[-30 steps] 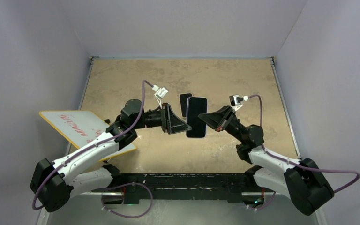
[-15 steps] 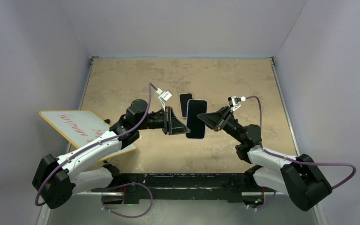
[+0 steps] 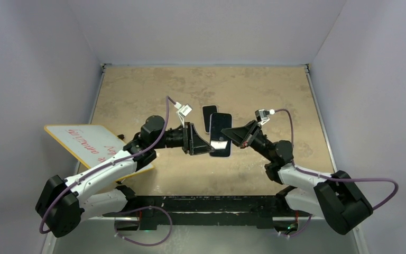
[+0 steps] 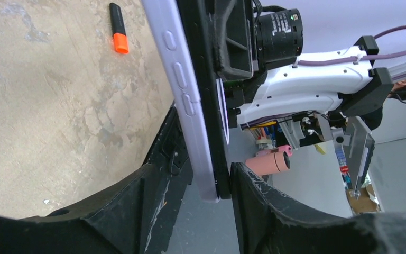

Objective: Put the phone into the phone case

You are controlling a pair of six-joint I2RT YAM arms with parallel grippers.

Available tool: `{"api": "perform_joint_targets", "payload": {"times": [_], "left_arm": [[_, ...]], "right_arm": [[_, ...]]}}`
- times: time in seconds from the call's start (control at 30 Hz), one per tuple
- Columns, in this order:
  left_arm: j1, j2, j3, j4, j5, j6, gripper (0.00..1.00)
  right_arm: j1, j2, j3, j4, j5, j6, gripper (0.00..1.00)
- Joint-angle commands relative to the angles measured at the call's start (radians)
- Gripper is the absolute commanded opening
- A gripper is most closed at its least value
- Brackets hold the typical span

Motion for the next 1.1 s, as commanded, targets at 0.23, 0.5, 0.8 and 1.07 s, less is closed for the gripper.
{"api": "perform_joint_targets", "payload": {"times": [0.23, 0.5, 0.8, 1.07], "left_arm": [[0.002, 0.023, -0.012, 0.043, 0.002, -0.016, 0.0], [0.003, -0.017, 0.061, -0.187, -0.108, 0.103, 0.0], [0.004, -0.113, 0.121, -0.191, -0.12, 0.134, 0.51], [0.012, -0.137, 0.159, -0.123, -0.136, 0.123, 0.59]], "right_arm": [[0.003, -0.023, 0.031, 0.188, 0.032, 0.004, 0.46], [0.003, -0.094, 0.052, 0.01, -0.013, -0.108, 0.19], [0.003, -0.127, 0.071, -0.022, -0.188, -0.203, 0.06], [0.005, -0.151, 0.066, 0.025, -0.307, -0.196, 0.08]]}}
